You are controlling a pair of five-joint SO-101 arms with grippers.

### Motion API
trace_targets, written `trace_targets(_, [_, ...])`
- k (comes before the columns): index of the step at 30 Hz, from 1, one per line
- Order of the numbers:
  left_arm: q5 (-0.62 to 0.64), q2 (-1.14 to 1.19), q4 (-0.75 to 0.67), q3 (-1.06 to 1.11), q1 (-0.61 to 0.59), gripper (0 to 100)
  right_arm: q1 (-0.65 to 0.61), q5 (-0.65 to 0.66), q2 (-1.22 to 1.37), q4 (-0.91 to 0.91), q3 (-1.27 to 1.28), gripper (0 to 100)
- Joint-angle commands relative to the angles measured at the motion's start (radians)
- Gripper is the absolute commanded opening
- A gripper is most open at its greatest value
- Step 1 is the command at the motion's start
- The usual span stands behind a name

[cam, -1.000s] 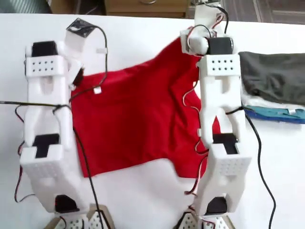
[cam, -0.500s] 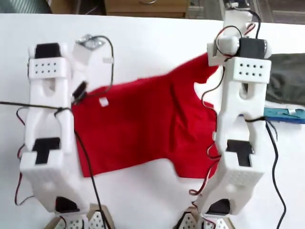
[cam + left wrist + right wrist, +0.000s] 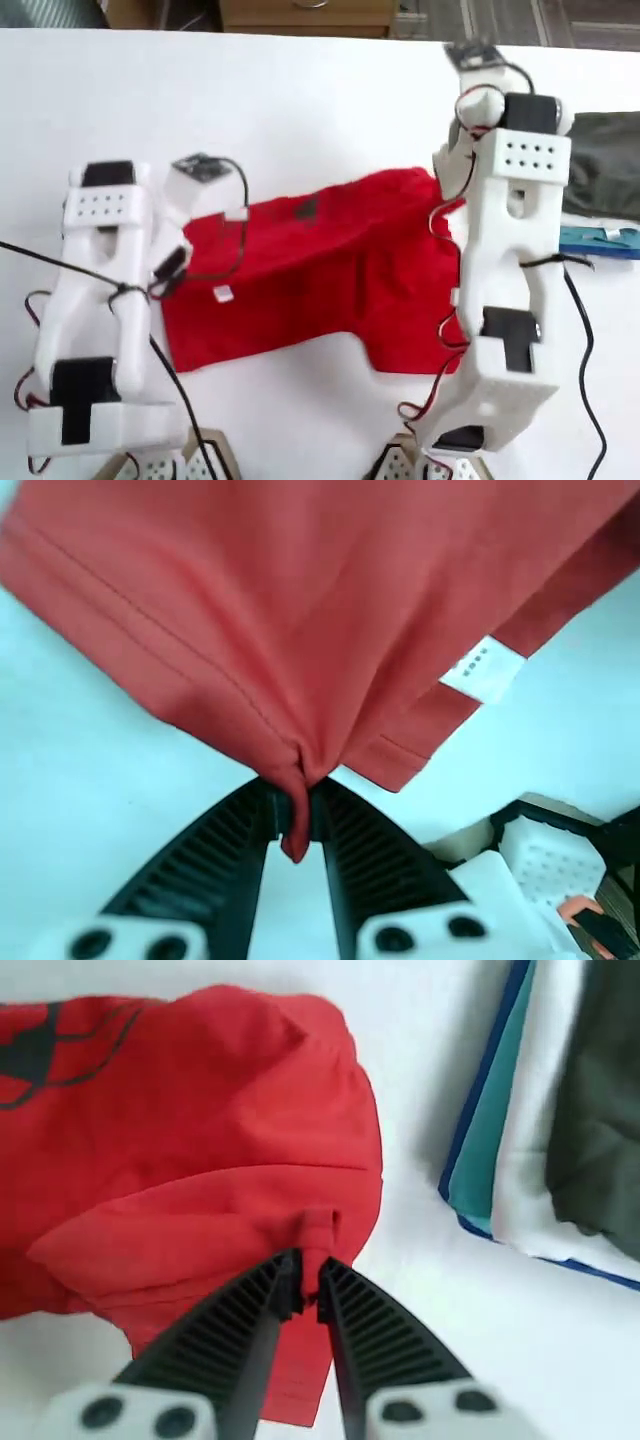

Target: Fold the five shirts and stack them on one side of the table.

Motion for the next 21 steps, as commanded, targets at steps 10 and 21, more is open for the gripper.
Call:
trace_targets(10, [-0.064,-0.074,-0.051,0.180,0.003,3,0.035,0.092,-0.529,-0.226,0.646,2.0])
trace_targets(21, [-0.104,-0.074,-0.005,0.191,-0.060,3,0.154,0.215,-0.705,-0.228,0.775,2.0])
